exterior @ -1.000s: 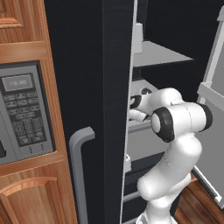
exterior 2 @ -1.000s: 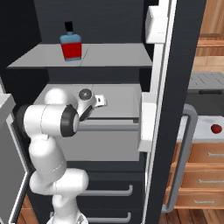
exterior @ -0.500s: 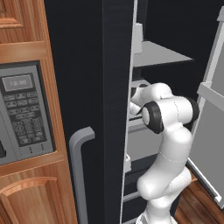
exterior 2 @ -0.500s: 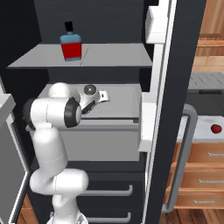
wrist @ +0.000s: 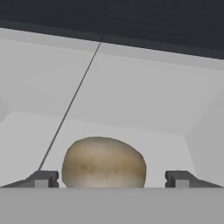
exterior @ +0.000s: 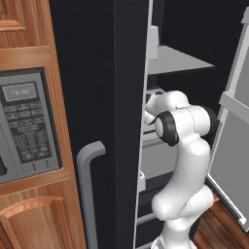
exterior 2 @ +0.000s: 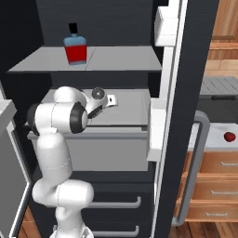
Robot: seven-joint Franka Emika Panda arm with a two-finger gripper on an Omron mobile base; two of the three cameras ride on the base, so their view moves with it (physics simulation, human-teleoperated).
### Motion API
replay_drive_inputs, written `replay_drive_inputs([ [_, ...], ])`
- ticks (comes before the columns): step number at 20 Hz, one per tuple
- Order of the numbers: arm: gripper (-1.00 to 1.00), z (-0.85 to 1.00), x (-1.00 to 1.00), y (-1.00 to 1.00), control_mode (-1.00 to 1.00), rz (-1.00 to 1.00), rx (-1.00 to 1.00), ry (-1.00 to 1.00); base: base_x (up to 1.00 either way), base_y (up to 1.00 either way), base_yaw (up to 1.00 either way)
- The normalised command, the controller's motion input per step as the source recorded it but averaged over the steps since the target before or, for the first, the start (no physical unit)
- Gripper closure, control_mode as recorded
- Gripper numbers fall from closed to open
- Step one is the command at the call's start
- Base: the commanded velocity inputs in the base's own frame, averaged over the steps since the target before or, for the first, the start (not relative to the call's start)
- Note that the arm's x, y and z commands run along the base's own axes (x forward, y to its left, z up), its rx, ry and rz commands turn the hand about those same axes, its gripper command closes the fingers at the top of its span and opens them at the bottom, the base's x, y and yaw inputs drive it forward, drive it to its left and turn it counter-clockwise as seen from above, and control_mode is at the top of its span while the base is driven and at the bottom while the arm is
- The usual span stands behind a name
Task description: Place the liquor on the top shelf of the fridge to keep it out of children's reach, and place the tomato and mushroom on lower shelves for easy access.
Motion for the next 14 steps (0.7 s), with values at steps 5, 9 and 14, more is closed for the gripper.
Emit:
replay_drive_inputs([
  [5, -1.00, 0.06, -0.50, 0.02, -1.00, 0.00, 0.00, 0.00, 0.00, 0.00, 0.00],
  [9, -1.00, 0.32, -0.79, -0.12, -1.00, -0.02, 0.00, 0.00, 0.00, 0.00, 0.00],
  [14, -1.00, 0.71, -0.93, -0.30, -1.00, -0.03, 0.00, 0.03, 0.00, 0.00, 0.00],
])
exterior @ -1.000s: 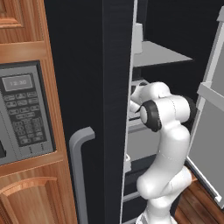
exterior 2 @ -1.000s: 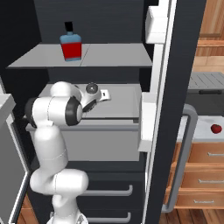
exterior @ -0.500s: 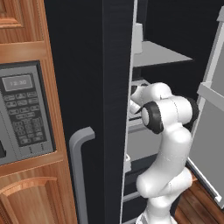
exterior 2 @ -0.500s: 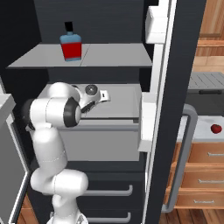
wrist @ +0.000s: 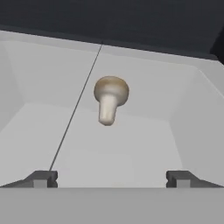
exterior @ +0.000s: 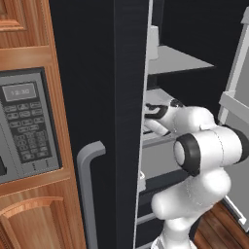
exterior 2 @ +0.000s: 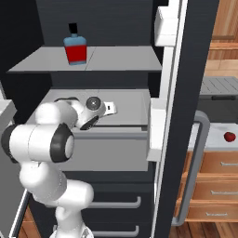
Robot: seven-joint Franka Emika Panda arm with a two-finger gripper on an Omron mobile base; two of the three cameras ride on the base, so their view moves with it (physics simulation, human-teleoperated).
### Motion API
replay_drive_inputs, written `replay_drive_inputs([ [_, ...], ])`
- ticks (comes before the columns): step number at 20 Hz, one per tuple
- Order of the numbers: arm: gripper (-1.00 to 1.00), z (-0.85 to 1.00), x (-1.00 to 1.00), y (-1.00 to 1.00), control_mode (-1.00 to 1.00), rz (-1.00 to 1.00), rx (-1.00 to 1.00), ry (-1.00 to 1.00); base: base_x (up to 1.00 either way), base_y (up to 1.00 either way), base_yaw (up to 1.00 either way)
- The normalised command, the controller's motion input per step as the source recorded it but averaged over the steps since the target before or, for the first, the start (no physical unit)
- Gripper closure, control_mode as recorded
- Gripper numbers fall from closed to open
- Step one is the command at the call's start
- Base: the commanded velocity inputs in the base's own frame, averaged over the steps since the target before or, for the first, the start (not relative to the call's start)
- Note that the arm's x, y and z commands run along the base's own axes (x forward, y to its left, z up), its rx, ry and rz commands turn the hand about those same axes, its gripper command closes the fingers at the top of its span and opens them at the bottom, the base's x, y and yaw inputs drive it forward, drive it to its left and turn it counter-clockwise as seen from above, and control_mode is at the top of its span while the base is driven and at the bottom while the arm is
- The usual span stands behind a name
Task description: Place the liquor on the top shelf of the fridge to keep it out of children's reach, and place the tomato and mushroom on lower shelves for easy access.
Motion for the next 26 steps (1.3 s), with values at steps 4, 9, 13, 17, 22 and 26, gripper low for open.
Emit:
replay_drive_inputs([
  [4, -1.00, 0.63, -1.00, -0.20, -1.00, -0.02, 0.00, 0.08, 0.00, 0.00, 0.00],
  [9, -1.00, 0.58, -1.00, -0.08, -1.00, -0.02, -0.03, 0.19, 0.00, 0.00, 0.00],
  [13, -1.00, 0.76, -0.98, 0.00, -1.00, 0.00, -0.02, 0.25, 0.00, 0.00, 0.00],
  [17, -1.00, 0.66, -0.91, 0.00, -1.00, 0.00, -0.01, 0.22, 0.00, 0.00, 0.00],
  [22, -1.00, 0.16, -0.98, 0.06, -1.00, 0.00, 0.00, 0.11, 0.00, 0.00, 0.00],
  [26, -1.00, 0.00, -0.78, 0.18, -1.00, 0.00, -0.01, 0.02, 0.00, 0.00, 0.00],
])
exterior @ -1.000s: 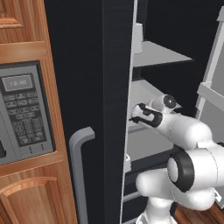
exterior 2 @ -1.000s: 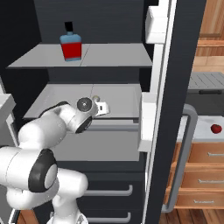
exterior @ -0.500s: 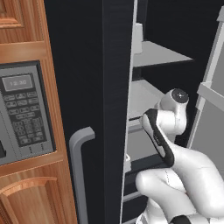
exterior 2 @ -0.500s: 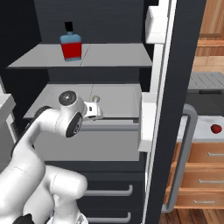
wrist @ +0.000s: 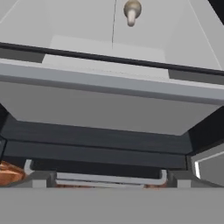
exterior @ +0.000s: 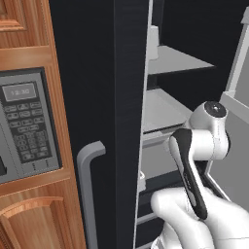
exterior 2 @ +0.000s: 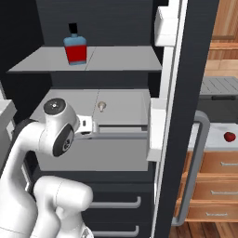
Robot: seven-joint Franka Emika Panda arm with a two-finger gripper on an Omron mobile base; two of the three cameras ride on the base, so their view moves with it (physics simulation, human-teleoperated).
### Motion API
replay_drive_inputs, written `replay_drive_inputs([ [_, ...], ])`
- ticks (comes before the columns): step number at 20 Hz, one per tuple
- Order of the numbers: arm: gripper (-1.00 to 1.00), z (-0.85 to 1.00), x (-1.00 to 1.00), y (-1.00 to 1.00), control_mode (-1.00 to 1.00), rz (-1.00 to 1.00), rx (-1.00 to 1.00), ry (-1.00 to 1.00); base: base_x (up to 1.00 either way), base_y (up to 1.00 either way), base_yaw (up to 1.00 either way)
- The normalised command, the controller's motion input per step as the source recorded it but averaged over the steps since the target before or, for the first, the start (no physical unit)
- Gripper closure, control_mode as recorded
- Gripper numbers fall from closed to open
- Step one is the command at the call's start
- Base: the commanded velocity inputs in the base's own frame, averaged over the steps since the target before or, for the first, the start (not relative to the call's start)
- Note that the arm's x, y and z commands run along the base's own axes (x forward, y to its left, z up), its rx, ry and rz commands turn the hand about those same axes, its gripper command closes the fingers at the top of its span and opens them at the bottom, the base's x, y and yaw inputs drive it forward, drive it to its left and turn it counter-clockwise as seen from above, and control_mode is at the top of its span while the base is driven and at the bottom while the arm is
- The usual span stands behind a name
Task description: Place the liquor on the top shelf of the fridge to keep it out of children's reach, and place the tomato and mushroom on lower shelves for easy access.
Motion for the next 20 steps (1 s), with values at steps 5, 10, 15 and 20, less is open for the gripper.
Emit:
replay_drive_inputs([
  [5, -1.00, 0.04, -0.39, 0.12, -1.00, 0.00, 0.00, 0.00, 0.00, 0.00, 0.00],
  [10, -1.00, 0.19, -0.18, 0.00, -1.00, 0.00, 0.00, -0.03, 0.00, 0.00, 0.00],
  [15, -1.00, 0.25, -0.05, 0.06, -1.00, 0.00, 0.00, -0.07, 0.00, 0.00, 0.00],
  [20, -1.00, 0.07, -0.07, 0.07, 1.00, 0.00, 0.00, -0.03, -0.17, 0.00, 0.00],
])
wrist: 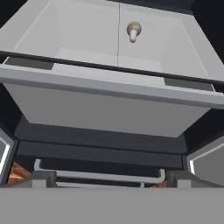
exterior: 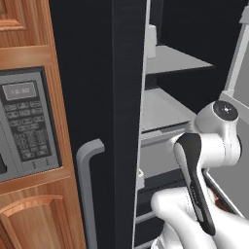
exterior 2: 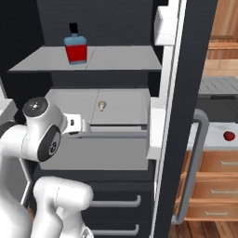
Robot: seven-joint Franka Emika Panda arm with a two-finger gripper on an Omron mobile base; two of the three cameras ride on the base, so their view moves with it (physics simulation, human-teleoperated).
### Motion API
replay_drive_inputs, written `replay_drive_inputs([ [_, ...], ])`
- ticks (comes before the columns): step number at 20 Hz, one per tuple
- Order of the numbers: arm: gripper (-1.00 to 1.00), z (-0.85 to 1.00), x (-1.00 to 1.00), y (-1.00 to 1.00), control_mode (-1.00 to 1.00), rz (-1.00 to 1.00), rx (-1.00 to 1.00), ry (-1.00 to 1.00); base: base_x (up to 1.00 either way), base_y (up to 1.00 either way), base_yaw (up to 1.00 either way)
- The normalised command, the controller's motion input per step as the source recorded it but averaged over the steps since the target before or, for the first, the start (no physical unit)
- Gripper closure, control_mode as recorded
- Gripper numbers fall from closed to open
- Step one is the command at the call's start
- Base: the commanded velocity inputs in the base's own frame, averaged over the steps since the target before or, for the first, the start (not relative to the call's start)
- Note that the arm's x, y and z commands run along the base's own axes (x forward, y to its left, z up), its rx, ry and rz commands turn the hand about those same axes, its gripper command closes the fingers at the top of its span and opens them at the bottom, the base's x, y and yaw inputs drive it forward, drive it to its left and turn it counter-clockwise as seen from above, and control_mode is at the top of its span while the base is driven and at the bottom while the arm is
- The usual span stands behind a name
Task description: Place the liquor on the top shelf of the fridge to keep it out of children's reach, and place the tomato and mushroom on lower shelves for easy access.
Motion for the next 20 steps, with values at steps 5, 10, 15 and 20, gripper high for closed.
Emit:
replay_drive_inputs([
  [5, -1.00, 0.00, 0.00, 0.00, 1.00, 0.00, 0.00, 0.00, -0.86, -0.02, 0.00],
  [10, -1.00, 0.00, 0.00, 0.00, 1.00, 0.00, 0.00, 0.00, -0.95, -0.45, -0.19],
  [15, -1.00, 0.00, 0.00, 0.00, 1.00, 0.00, 0.00, 0.00, -0.33, -0.59, -0.45],
  [20, -1.00, 0.00, 0.00, 0.00, 1.00, 0.00, 0.00, 0.00, 0.00, -0.63, -0.50],
])
